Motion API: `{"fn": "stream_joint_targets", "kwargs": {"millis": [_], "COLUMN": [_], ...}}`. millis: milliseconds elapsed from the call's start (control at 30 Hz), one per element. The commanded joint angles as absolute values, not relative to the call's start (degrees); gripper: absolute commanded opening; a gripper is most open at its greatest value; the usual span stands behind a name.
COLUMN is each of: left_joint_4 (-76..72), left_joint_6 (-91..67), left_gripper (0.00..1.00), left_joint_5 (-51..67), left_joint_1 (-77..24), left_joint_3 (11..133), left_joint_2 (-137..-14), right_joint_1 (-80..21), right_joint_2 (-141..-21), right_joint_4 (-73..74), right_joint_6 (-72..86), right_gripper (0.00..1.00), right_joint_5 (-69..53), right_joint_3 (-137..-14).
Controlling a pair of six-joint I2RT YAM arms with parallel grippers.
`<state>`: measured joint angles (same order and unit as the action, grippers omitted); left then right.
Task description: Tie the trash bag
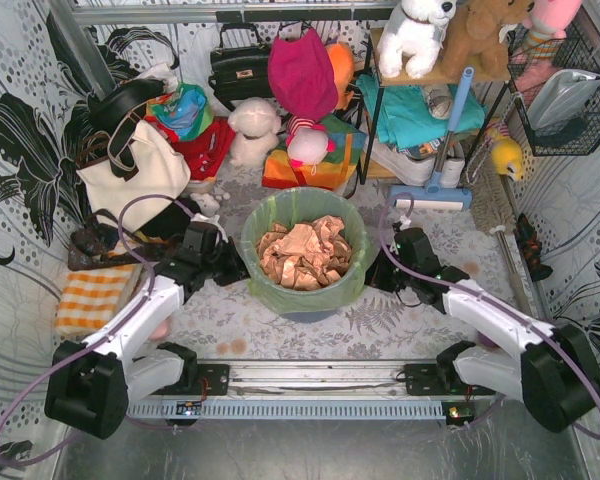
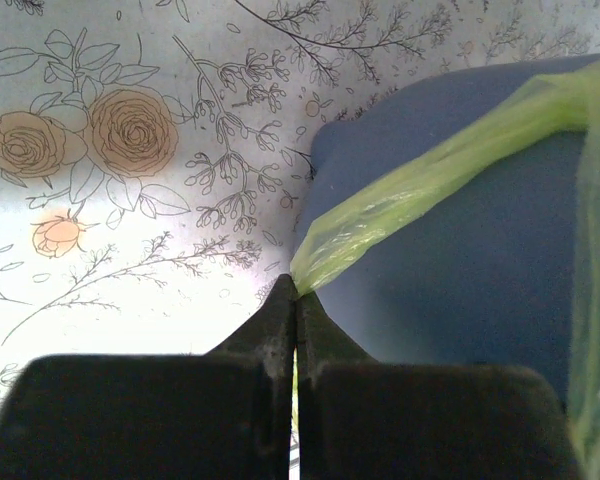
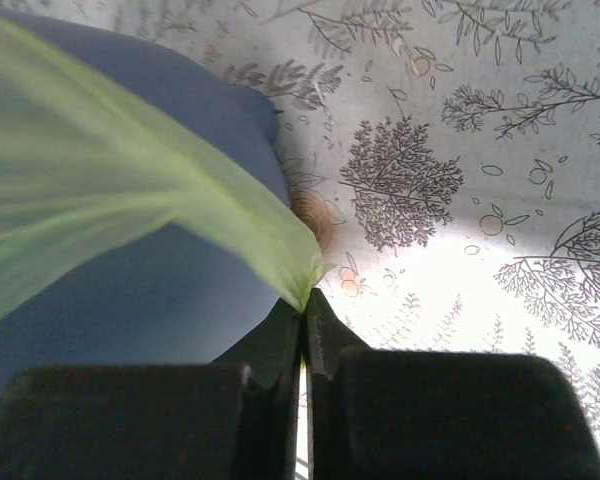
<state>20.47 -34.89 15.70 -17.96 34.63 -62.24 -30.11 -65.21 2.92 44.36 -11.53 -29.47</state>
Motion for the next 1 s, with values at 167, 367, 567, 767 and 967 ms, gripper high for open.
{"fn": "stream_joint_targets", "kwargs": {"millis": [167,367,567,767,967], "left_joint_4": [31.27,38.31,43.45,48.64,48.78], "left_joint_6": [-34.89,-36.09,-35.94,-36.34,-37.64], "left_gripper": [0.00,0.00,0.00,0.00,0.00], "left_joint_5": [14.27,12.80,11.32,6.86,8.77], "left_joint_1": [-18.03,-18.11,-18.10,-18.09,-18.11], "left_joint_3": [41.62,45.94,51.55,58.84,62.71], "left_joint_2": [-55.69,-50.46,-46.38,-45.56,-45.39], "right_joint_1": [-30.19,-30.19,-30.17,-30.18,-30.20], "right_joint_2": [-50.02,-43.86,-38.52,-36.24,-37.89], "right_joint_4": [15.54,20.15,19.97,15.60,9.30], "right_joint_6": [43.89,43.76,45.01,44.46,42.63], "right_gripper": [0.00,0.00,0.00,0.00,0.00], "right_joint_5": [-7.09,-6.60,-6.87,-5.84,-8.95], "right_joint_3": [-31.91,-35.04,-37.62,-40.96,-44.82]}}
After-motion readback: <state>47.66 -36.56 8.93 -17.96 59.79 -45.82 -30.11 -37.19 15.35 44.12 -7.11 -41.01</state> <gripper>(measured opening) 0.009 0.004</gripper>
